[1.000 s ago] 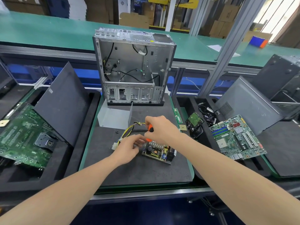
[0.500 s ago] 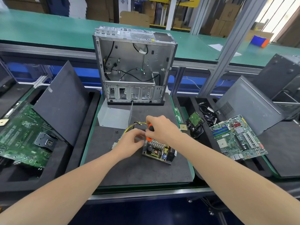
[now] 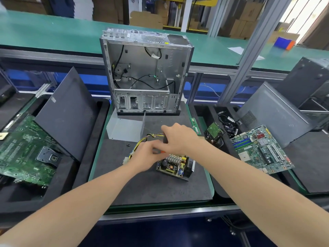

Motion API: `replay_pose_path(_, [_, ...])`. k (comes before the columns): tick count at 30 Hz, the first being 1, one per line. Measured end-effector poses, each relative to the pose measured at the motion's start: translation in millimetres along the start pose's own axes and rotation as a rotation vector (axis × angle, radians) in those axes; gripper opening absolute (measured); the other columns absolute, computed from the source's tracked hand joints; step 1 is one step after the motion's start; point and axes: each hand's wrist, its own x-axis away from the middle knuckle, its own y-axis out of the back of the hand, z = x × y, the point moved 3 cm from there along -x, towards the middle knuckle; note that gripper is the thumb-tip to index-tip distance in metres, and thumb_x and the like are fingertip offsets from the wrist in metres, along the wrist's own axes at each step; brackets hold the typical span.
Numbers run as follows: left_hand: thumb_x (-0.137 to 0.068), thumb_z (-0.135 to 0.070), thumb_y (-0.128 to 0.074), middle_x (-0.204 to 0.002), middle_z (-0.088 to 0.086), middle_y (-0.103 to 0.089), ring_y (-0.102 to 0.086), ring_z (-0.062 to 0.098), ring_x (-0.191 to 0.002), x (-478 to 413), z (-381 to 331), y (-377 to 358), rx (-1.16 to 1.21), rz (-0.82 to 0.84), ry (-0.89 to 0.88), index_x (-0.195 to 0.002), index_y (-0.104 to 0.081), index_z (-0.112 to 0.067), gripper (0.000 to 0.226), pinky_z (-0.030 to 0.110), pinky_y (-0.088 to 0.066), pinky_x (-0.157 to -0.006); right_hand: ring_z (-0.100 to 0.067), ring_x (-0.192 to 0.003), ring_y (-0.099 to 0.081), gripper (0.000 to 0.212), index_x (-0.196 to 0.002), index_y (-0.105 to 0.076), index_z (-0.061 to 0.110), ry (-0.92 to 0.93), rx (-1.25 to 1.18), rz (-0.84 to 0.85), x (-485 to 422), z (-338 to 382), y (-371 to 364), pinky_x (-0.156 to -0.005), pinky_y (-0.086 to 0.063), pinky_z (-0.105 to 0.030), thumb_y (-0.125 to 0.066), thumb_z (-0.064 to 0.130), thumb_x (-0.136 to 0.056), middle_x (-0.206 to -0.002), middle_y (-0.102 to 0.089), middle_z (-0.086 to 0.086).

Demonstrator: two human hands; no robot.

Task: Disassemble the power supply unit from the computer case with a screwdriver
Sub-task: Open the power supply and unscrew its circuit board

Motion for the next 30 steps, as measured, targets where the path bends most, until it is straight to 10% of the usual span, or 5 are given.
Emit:
replay_pose_path(9, [-0.086, -0.041, -0.081, -0.103, -0.019, -0.078, -0.073, -0.003, -0.099, 2, 8, 1, 0.045, 0.072, 0.012, -0.103, -0.073, -0.035, 0.02, 0.031, -0.055, -0.095, -0.028, -0.084, -0.063, 0.014, -0.096, -0.058, 0.022, 0.114, -0.124, 0.136, -7, 5, -5, -0.063, -0.053, -0.036, -0.067, 0.024, -0.085, -0.09, -0.059, 0.001])
replay_pose_path(16, [-0.081, -0.06, -0.075, -0.091, -0.022, -0.077, -0.072, -0.007, -0.093, 5, 5, 1, 0.006, 0.058, 0.027, -0.086, -0.072, -0.048, 0.014, 0.025, -0.056, -0.082, -0.011, -0.078, -0.051, 0.012, -0.088, -0.071, 0.022, 0.414, -0.1, 0.225, -7, 0, 5, -0.067, -0.047, -0.029, -0.08, 0.02, -0.08, -0.094, -0.05, 0.005])
replay_pose_path(24, [-0.086, -0.049, -0.076, -0.075, -0.025, -0.073, -0.063, -0.012, -0.071, 6, 4, -5, -0.027, -0.006, 0.024, -0.075, -0.067, -0.043, 0.015, 0.009, -0.039, -0.059, -0.031, -0.068, -0.052, 0.04, -0.081, -0.045, 0.015, -0.189, 0.096, -0.013, -3, 19, -7, -0.061, -0.04, -0.035, -0.047, 0.05, -0.102, -0.068, -0.042, -0.001])
replay_pose_path(30, [-0.09, -0.043, -0.077, -0.096, -0.019, -0.078, -0.071, -0.006, -0.095, 6, 6, -3, 0.063, 0.07, 0.018, -0.096, -0.069, -0.039, 0.01, 0.021, -0.051, -0.084, -0.03, -0.081, -0.062, 0.014, -0.102, -0.06, 0.015, -0.006, -0.111, 0.155, -10, 9, -4, -0.062, -0.049, -0.036, -0.066, 0.022, -0.091, -0.091, -0.061, -0.003])
